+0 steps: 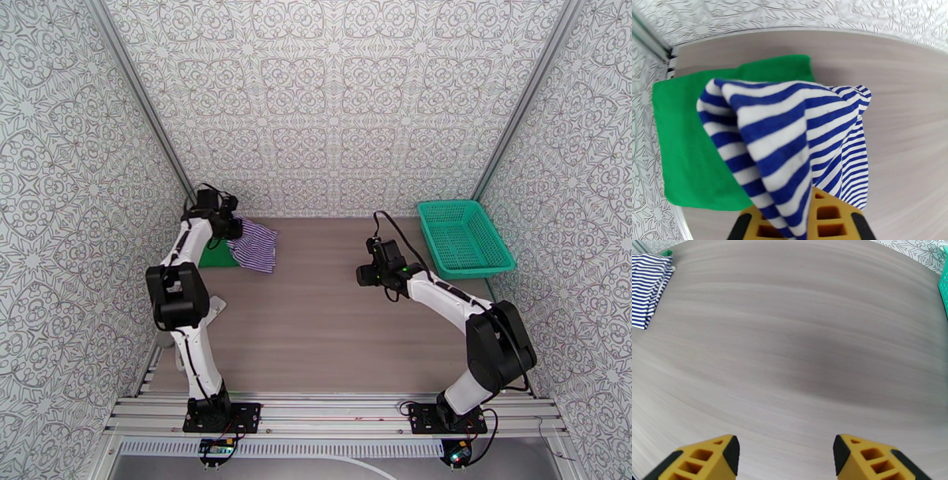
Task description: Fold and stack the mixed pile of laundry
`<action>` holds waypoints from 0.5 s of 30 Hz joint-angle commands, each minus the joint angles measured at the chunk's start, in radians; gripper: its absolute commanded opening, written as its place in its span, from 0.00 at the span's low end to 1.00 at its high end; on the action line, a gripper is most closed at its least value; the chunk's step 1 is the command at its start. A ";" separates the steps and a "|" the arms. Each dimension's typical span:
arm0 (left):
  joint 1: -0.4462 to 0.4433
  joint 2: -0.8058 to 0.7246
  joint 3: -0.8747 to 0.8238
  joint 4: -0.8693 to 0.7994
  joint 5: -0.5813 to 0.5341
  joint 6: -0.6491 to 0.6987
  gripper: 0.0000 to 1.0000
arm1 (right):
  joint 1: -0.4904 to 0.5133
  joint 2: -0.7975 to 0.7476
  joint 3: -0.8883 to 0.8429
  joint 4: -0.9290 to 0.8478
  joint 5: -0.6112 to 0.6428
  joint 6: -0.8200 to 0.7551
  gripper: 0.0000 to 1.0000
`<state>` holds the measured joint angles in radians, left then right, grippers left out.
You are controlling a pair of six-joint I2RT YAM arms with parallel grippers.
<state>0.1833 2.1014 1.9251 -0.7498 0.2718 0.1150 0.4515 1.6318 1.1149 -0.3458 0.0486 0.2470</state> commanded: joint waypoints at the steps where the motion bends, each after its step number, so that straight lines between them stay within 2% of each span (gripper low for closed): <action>1: 0.035 -0.076 -0.044 0.082 0.075 -0.005 0.00 | -0.005 -0.003 0.020 -0.015 0.014 -0.002 0.67; 6: 0.079 -0.100 -0.103 0.131 0.170 -0.001 0.00 | -0.005 0.007 0.034 -0.019 0.010 0.000 0.68; 15: 0.149 -0.049 -0.092 0.136 0.223 0.003 0.00 | -0.005 0.010 0.057 -0.048 0.004 -0.003 0.69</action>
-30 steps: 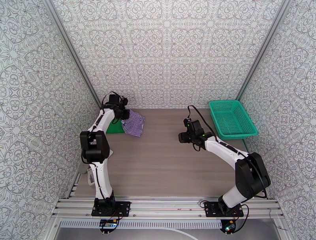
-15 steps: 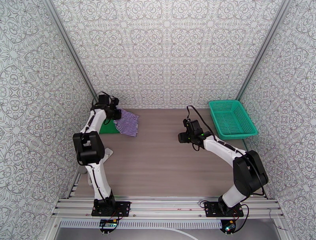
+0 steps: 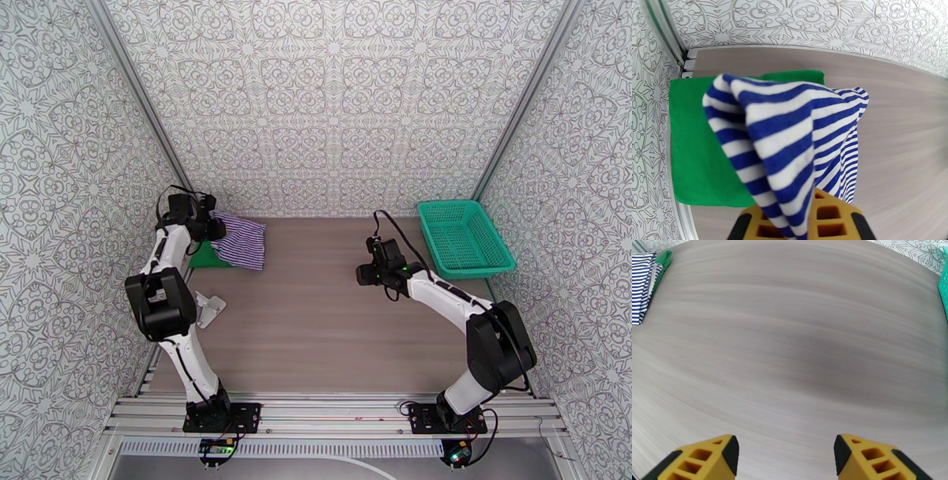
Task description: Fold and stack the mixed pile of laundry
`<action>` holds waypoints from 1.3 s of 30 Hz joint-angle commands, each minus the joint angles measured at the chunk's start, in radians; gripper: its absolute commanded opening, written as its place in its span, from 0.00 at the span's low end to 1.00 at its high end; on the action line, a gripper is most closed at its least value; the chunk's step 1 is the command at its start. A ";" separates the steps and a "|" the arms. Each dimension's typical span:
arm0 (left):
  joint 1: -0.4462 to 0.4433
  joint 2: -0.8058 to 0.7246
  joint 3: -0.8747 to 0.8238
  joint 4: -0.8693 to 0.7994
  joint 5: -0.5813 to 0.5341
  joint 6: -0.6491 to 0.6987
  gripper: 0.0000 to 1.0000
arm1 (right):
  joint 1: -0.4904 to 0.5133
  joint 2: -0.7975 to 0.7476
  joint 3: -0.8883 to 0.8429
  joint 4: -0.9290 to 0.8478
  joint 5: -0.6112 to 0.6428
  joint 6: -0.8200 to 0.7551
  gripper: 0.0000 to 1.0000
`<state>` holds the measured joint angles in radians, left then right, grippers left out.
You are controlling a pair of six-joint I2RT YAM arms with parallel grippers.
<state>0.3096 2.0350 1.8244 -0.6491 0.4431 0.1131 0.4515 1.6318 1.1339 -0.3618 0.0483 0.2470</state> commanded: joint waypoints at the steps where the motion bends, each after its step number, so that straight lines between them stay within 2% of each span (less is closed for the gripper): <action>1: 0.031 0.025 0.013 0.037 0.060 0.003 0.00 | -0.005 0.008 0.039 -0.037 0.008 -0.006 0.69; 5: 0.031 0.038 0.057 -0.012 0.091 0.028 0.00 | -0.006 0.003 0.051 -0.054 0.014 -0.013 0.69; 10: -0.029 -0.026 0.040 0.005 0.112 0.036 0.00 | -0.006 0.009 0.057 -0.050 0.011 -0.001 0.69; 23: -0.139 -0.073 0.133 -0.077 0.075 -0.039 0.00 | -0.005 0.011 0.041 -0.038 -0.007 0.004 0.69; 33: -0.118 -0.070 0.156 -0.109 0.069 -0.065 0.00 | -0.005 0.007 0.035 -0.034 -0.015 0.000 0.70; 39: -0.052 0.004 0.201 -0.153 0.098 -0.041 0.00 | -0.005 0.008 0.037 -0.033 -0.024 0.003 0.70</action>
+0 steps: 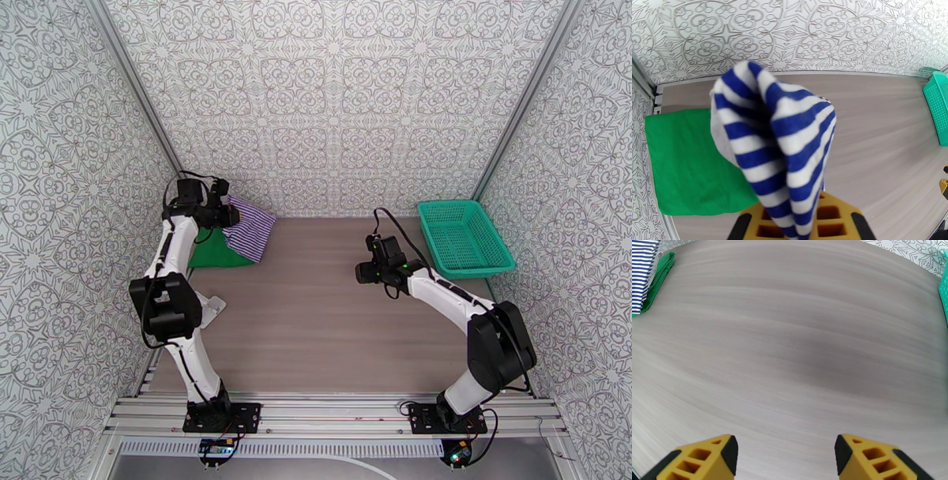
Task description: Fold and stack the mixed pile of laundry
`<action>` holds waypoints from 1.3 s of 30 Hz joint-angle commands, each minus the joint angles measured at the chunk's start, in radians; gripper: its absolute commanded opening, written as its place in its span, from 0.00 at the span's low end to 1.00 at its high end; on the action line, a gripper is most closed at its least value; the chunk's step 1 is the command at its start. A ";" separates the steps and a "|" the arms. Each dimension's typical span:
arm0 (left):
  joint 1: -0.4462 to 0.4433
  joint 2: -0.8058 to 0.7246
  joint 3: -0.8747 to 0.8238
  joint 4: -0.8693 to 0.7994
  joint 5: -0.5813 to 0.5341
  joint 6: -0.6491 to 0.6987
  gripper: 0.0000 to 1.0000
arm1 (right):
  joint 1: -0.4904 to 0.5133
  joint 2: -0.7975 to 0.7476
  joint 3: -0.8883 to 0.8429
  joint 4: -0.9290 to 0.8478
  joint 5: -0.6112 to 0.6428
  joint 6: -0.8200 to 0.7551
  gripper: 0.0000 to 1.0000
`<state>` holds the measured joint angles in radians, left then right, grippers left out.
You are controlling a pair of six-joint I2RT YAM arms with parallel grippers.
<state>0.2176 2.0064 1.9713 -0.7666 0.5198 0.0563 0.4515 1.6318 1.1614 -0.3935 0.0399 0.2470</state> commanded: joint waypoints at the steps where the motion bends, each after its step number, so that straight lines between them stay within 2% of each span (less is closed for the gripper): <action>1: 0.051 0.050 0.055 -0.037 0.009 0.029 0.00 | -0.006 0.007 0.009 -0.003 -0.015 0.001 0.70; 8: 0.114 0.205 0.105 -0.060 -0.024 0.098 0.00 | -0.005 0.015 0.026 -0.030 -0.010 -0.011 0.70; 9: 0.118 0.239 0.158 -0.076 -0.040 0.109 0.00 | -0.005 0.018 0.031 -0.033 -0.012 -0.014 0.70; 11: 0.123 0.299 0.212 -0.102 -0.073 0.132 0.07 | -0.005 0.025 0.044 -0.045 -0.018 -0.016 0.70; 14: 0.125 0.379 0.309 -0.144 -0.119 0.146 0.07 | -0.006 0.036 0.073 -0.071 -0.032 -0.021 0.70; 15: 0.123 0.404 0.352 -0.166 -0.144 0.135 0.10 | -0.006 0.037 0.082 -0.082 -0.037 -0.023 0.70; 17: 0.120 0.441 0.416 -0.198 -0.216 0.100 0.29 | -0.006 0.036 0.090 -0.097 -0.041 -0.026 0.70; 18: 0.113 0.449 0.433 -0.207 -0.241 0.096 0.34 | -0.006 0.034 0.093 -0.103 -0.044 -0.028 0.71; 20: 0.098 0.440 0.418 -0.185 -0.310 0.074 0.41 | -0.007 0.031 0.093 -0.109 -0.049 -0.031 0.71; 22: 0.086 0.426 0.404 -0.160 -0.430 0.021 0.56 | -0.006 0.031 0.092 -0.113 -0.054 -0.031 0.72; 24: 0.084 0.416 0.405 -0.158 -0.526 -0.042 0.67 | -0.005 0.030 0.089 -0.113 -0.060 -0.029 0.72; 28: 0.083 0.395 0.418 -0.147 -0.639 -0.097 0.73 | -0.005 0.018 0.080 -0.114 -0.065 -0.020 0.72; 32: 0.060 0.351 0.442 -0.152 -0.730 -0.081 0.82 | -0.005 -0.018 0.050 -0.109 -0.028 -0.028 0.72; 34: 0.048 0.312 0.437 -0.157 -0.718 -0.066 0.82 | -0.006 -0.045 0.032 -0.108 0.003 -0.036 0.73; 36: 0.036 0.253 0.400 -0.168 -0.666 -0.069 0.77 | -0.006 -0.079 0.012 -0.100 0.039 -0.042 0.73; 39: 0.011 0.074 0.186 -0.085 -0.589 -0.103 0.74 | -0.005 -0.181 -0.043 -0.068 0.143 -0.058 0.74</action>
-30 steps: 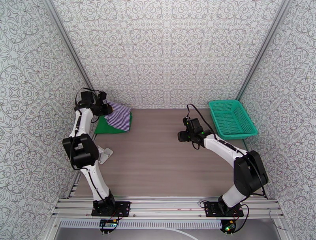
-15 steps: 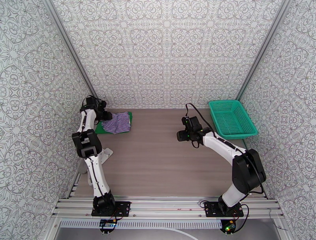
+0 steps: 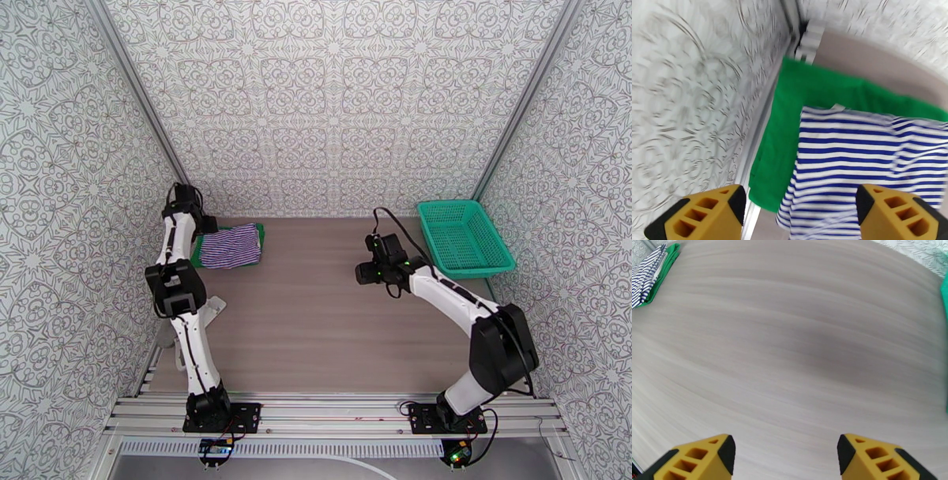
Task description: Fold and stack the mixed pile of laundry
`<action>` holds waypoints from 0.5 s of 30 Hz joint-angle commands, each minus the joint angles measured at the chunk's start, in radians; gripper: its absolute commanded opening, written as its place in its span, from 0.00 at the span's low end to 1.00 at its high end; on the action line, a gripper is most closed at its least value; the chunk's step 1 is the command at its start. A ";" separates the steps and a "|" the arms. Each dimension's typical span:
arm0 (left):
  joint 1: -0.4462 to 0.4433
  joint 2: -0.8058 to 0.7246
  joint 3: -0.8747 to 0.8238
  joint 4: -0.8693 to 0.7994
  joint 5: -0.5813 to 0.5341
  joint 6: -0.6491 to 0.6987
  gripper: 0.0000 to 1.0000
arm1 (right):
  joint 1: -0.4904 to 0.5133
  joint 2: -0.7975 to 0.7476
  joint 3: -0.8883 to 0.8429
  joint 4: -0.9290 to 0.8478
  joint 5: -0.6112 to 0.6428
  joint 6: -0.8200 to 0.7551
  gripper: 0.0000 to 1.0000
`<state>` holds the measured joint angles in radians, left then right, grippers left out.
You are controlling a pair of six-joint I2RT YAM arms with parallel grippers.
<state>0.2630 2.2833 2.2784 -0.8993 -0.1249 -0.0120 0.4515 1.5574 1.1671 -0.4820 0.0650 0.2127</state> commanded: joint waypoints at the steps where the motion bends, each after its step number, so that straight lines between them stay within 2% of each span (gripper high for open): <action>1: -0.043 -0.266 -0.220 0.091 0.074 -0.048 0.74 | -0.008 -0.145 -0.074 0.043 0.146 -0.034 0.74; 4: -0.073 -0.475 -0.539 0.251 0.160 -0.115 0.74 | -0.015 -0.289 -0.184 0.157 0.240 -0.055 0.77; 7: -0.125 -0.662 -0.822 0.396 0.220 -0.167 0.75 | -0.037 -0.433 -0.346 0.321 0.366 -0.066 0.87; 9: -0.172 -0.784 -1.030 0.519 0.259 -0.205 0.75 | -0.073 -0.509 -0.470 0.457 0.412 -0.091 0.89; 11: -0.227 -0.884 -1.192 0.615 0.267 -0.219 0.74 | -0.117 -0.532 -0.590 0.597 0.470 -0.102 0.94; 13: -0.277 -0.959 -1.318 0.663 0.247 -0.226 0.72 | -0.166 -0.508 -0.645 0.657 0.514 -0.081 0.95; 15: -0.320 -1.026 -1.440 0.707 0.210 -0.227 0.69 | -0.228 -0.464 -0.673 0.697 0.488 -0.066 0.95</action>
<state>-0.0158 1.3312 0.9611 -0.3405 0.0906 -0.2050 0.2810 1.0466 0.5476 0.0513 0.4816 0.1398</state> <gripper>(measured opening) 0.702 0.952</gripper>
